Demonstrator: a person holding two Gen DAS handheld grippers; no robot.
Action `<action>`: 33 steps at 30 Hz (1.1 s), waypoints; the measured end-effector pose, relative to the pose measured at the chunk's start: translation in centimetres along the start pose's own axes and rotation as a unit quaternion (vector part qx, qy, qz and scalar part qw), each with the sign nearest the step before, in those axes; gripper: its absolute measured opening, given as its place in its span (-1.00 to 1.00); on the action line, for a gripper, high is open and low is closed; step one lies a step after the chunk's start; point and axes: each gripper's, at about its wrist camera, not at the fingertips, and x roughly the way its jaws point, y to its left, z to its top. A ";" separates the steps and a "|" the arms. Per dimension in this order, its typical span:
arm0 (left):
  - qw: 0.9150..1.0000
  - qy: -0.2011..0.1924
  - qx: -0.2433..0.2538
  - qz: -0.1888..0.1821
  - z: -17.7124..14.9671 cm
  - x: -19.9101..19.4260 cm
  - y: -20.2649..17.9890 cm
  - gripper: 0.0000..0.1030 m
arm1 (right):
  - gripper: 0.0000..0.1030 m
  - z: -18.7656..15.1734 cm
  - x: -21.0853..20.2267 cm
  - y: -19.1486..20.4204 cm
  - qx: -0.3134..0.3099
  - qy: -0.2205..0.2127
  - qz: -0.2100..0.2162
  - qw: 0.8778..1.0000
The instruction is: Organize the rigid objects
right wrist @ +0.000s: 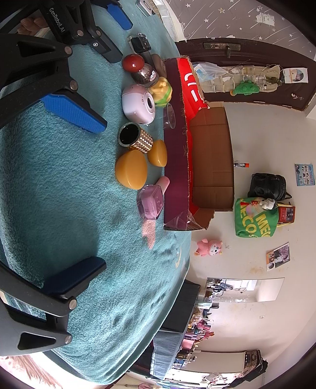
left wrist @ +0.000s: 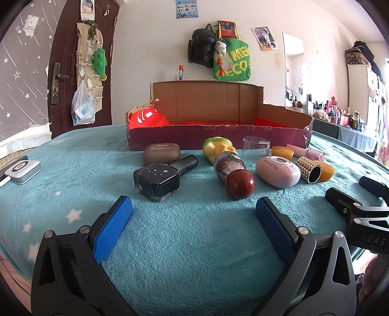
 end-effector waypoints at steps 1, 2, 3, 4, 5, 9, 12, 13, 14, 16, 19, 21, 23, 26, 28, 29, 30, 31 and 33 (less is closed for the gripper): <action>1.000 0.000 0.000 0.000 0.0 0.0 0.0 1.00 | 1.00 0.0 0.0 0.0 0.000 0.000 0.000 1.000; 1.000 0.000 0.000 0.000 0.0 0.0 0.0 1.00 | 1.00 0.0 0.0 0.0 0.000 0.000 0.000 1.000; 1.000 0.000 0.000 0.000 0.0 0.0 0.0 1.00 | 1.00 0.0 0.0 0.0 0.000 0.000 0.000 1.000; 1.000 0.000 0.000 0.000 0.0 0.0 0.0 1.00 | 1.00 0.0 0.0 0.0 0.000 0.000 0.000 1.000; 1.000 0.000 0.000 0.000 0.0 0.0 0.0 1.00 | 1.00 0.0 0.0 0.0 0.000 0.000 0.000 1.000; 1.000 0.000 0.000 0.000 0.0 0.0 0.0 1.00 | 1.00 0.0 0.0 0.0 0.000 0.000 0.000 1.000; 1.000 0.000 0.000 0.000 0.0 0.0 0.0 1.00 | 1.00 0.0 0.0 0.0 0.000 0.000 0.000 1.000; 1.000 0.000 0.000 0.000 0.0 0.0 0.0 1.00 | 1.00 0.0 0.0 0.0 0.000 0.000 0.000 1.000; 1.000 0.000 0.000 0.000 0.0 0.0 0.0 1.00 | 1.00 0.0 0.0 0.0 0.000 0.000 0.000 1.000; 1.000 0.001 0.000 -0.001 0.0 0.0 0.0 1.00 | 1.00 0.0 0.0 0.0 0.001 0.001 0.000 1.000; 1.000 0.006 0.000 -0.002 0.1 0.0 0.0 1.00 | 1.00 0.0 0.0 0.0 0.001 0.002 0.000 1.000; 1.000 0.010 0.000 -0.005 0.2 0.0 0.1 1.00 | 1.00 -0.1 0.0 0.0 0.003 0.005 0.001 1.000; 1.000 0.015 -0.003 -0.011 0.7 0.3 0.4 1.00 | 1.00 -0.1 0.0 0.0 0.004 0.009 0.001 1.000; 1.000 0.020 -0.004 -0.014 1.4 0.7 0.5 1.00 | 1.00 0.6 0.0 0.0 0.002 0.016 0.002 1.000; 1.000 0.018 -0.004 -0.014 1.9 0.5 0.7 1.00 | 1.00 0.8 0.1 0.0 0.002 0.019 0.006 1.000; 1.000 0.018 -0.004 -0.016 1.9 0.1 0.7 1.00 | 1.00 0.9 -0.1 0.1 0.002 0.019 0.008 1.000; 1.000 0.018 -0.004 -0.017 2.1 0.0 0.8 1.00 | 1.00 1.1 -0.1 0.2 0.003 0.018 0.008 1.000; 1.000 0.018 -0.003 -0.019 2.3 -0.1 0.9 1.00 | 1.00 1.3 -0.3 0.3 0.004 0.017 0.008 1.000; 1.000 0.017 -0.002 -0.017 2.6 -0.3 0.9 1.00 | 1.00 1.5 -0.1 0.0 0.007 0.014 0.008 1.000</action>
